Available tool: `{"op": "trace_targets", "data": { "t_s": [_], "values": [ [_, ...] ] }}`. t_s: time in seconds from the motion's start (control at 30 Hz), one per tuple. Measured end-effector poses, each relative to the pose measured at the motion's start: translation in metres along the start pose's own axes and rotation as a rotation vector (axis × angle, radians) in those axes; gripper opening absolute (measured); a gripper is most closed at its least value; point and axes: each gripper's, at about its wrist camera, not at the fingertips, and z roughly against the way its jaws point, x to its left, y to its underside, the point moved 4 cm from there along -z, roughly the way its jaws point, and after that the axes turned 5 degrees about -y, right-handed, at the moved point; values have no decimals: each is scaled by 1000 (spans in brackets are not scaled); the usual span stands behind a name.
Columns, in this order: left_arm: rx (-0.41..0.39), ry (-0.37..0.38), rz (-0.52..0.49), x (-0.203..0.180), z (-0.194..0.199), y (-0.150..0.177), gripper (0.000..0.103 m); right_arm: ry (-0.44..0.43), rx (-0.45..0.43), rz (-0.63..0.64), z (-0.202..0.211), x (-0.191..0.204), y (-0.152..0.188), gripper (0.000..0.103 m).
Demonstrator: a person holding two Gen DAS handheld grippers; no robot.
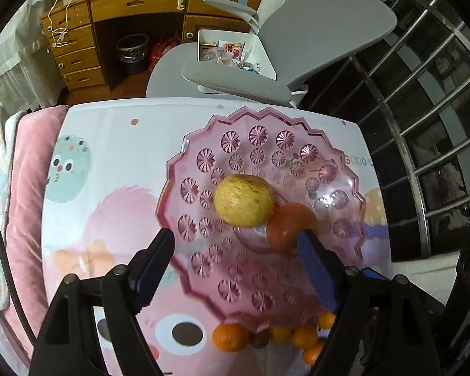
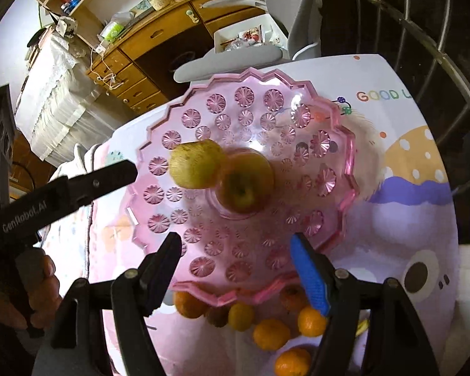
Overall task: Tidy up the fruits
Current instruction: 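Open both tools to drop the pear and apple into the bowl, withdraw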
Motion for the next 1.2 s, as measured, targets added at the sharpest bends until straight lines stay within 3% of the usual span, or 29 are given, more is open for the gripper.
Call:
{"op": "trace_targets", "data": {
  "t_s": [0.27,0.67,0.97,1.2],
  "values": [
    [-49,38,-26,14,63,39,80,6,-67,3,35,25,39,72],
    [-80,99,-133,37,140,118,80,35,-233,-14,88,70,134,72],
    [-44,128,-225,49,159,177,80,84,-313,-26,103,86,205,75],
    [1,153,-292,42,161,205,80,161,-336,-31,108,80,244,76]
  ]
}}
